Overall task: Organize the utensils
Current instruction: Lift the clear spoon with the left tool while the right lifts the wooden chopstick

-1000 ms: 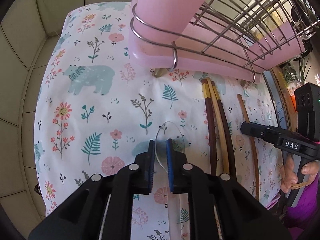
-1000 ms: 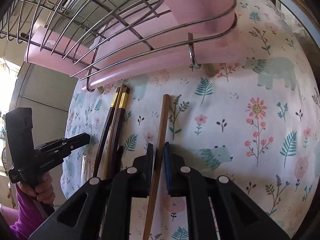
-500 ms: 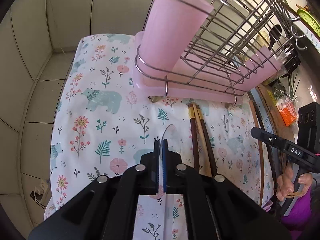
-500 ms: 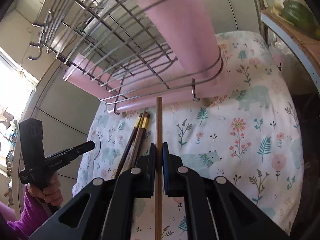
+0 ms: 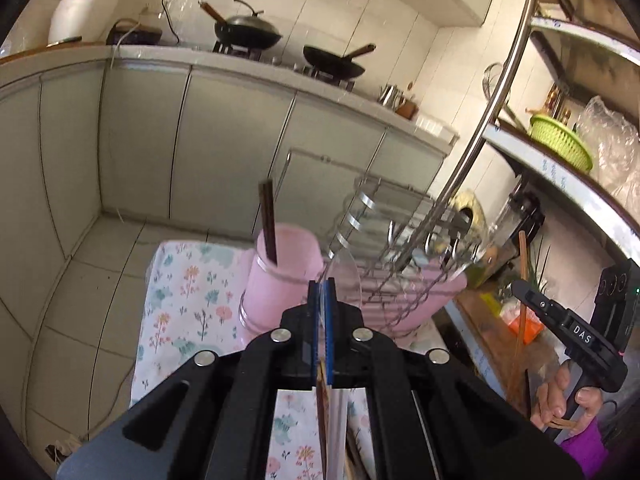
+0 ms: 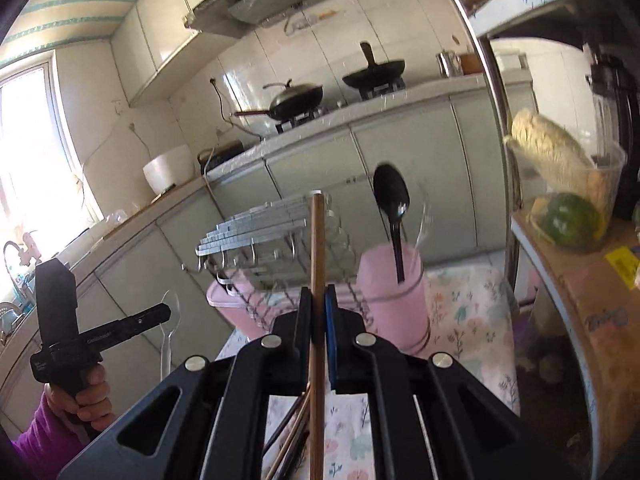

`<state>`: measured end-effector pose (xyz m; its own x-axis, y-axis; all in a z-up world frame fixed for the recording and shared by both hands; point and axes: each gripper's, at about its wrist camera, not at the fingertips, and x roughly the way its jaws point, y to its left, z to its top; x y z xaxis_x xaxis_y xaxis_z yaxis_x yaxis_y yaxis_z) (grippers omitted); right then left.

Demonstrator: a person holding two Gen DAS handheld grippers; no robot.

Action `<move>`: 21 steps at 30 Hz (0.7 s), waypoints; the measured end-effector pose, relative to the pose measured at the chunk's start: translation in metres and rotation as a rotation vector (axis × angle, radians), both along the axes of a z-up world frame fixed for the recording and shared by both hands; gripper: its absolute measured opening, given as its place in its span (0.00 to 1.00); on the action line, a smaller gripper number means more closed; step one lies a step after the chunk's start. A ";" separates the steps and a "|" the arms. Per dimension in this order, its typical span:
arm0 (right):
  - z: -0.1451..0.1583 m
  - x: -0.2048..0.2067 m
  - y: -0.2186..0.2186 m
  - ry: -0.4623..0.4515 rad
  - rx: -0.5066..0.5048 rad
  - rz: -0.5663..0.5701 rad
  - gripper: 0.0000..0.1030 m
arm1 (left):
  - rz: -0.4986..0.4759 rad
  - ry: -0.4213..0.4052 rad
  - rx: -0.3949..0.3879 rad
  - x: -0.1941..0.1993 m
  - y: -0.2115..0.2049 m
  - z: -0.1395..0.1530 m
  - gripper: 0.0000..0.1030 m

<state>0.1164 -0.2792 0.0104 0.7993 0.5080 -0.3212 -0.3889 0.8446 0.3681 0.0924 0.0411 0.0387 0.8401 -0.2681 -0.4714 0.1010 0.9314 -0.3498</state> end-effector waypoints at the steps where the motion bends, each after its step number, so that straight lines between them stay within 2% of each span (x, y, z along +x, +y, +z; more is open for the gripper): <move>1: 0.010 0.002 -0.002 -0.038 0.005 -0.018 0.06 | 0.014 -0.035 -0.007 0.002 0.000 0.010 0.01; 6: 0.045 0.019 -0.010 -0.178 0.045 -0.094 0.06 | 0.091 -0.160 -0.054 0.025 0.004 0.047 0.01; 10: 0.065 0.034 -0.017 -0.257 0.073 -0.151 0.06 | 0.168 -0.244 -0.042 0.043 0.002 0.064 0.01; 12: 0.070 0.040 -0.022 -0.283 0.089 -0.170 0.06 | 0.211 -0.287 -0.015 0.051 0.001 0.070 0.01; 15: 0.076 0.052 -0.028 -0.318 0.099 -0.203 0.06 | 0.288 -0.362 0.080 0.060 -0.007 0.073 0.01; 21: 0.071 0.075 -0.034 -0.331 0.122 -0.241 0.06 | 0.338 -0.421 0.118 0.077 -0.016 0.058 0.01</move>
<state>0.1916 -0.3132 0.0819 0.9497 0.3123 0.0238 -0.2996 0.8836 0.3598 0.1698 0.0250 0.0962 0.9927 0.0835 -0.0869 -0.1019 0.9667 -0.2349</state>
